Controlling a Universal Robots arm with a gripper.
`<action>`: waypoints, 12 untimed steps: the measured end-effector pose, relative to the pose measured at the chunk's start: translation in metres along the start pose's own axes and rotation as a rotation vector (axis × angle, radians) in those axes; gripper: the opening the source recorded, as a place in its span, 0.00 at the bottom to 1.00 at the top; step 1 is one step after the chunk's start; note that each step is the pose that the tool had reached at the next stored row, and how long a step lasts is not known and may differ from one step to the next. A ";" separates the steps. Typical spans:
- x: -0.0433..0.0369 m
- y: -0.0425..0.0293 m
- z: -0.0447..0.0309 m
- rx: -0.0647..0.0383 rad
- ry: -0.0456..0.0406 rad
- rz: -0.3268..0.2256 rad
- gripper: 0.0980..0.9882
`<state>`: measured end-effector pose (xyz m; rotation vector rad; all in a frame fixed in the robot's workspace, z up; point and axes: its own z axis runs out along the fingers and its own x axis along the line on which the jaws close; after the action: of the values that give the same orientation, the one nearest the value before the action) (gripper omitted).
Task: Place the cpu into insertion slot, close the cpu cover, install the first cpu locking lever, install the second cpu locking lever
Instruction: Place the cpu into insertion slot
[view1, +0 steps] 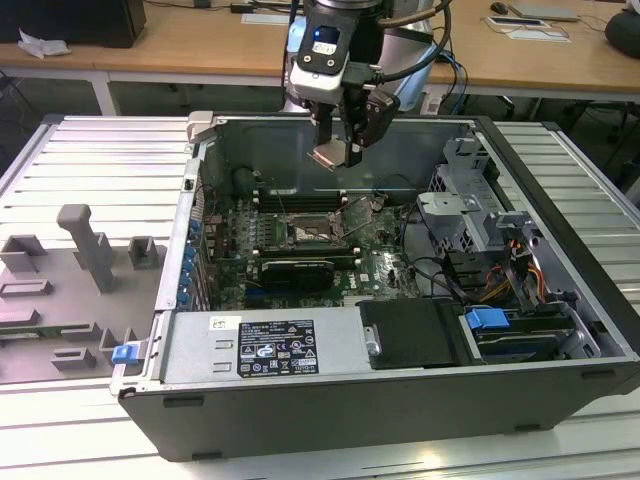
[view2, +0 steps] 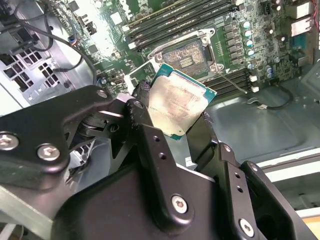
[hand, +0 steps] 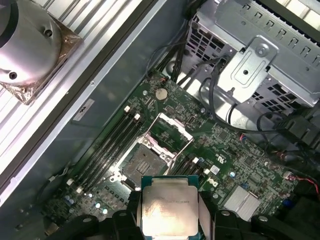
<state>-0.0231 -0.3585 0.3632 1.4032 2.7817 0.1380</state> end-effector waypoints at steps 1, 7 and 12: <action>0.0000 0.0000 0.0001 0.000 -0.0008 0.010 0.50; 0.0000 0.0000 0.0004 -0.002 -0.0076 0.085 0.50; 0.0000 -0.0001 0.0006 -0.003 -0.0121 0.136 0.50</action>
<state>-0.0231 -0.3585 0.3626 1.5864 2.6746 0.1350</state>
